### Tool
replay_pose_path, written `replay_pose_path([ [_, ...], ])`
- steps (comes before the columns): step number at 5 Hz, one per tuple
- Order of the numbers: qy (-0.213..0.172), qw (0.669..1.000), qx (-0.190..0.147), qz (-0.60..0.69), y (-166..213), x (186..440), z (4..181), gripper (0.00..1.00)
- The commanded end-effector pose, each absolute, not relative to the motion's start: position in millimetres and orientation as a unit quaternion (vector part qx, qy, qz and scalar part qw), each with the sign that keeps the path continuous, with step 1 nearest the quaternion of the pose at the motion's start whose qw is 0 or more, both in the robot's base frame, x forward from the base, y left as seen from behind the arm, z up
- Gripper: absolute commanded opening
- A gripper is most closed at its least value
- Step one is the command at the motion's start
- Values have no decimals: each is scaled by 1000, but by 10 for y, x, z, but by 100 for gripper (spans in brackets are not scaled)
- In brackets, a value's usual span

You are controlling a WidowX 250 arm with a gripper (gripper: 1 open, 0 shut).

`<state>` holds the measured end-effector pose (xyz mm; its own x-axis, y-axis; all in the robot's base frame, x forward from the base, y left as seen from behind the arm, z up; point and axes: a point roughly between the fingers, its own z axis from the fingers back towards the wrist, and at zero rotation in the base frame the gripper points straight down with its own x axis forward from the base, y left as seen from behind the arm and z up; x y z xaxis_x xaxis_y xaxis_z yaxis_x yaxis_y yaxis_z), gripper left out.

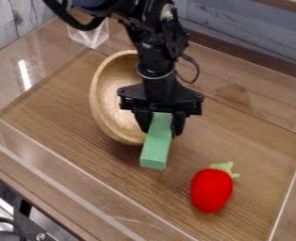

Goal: Remove the green block from the brown bowl and put it on the table

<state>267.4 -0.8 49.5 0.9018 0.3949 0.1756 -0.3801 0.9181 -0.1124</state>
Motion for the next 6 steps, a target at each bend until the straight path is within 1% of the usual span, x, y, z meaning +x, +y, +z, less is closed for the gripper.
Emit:
replay_pose_path([
  [1,-112,965,-44,231,26,2749,769,100],
  [2,-106,963,-59,239,133,2746,902,100],
  [3,-102,963,-70,240,233,2740,996,100],
  [5,-97,974,-82,185,259,2752,1019,100],
  [6,-96,976,-84,178,249,2731,1099,100],
])
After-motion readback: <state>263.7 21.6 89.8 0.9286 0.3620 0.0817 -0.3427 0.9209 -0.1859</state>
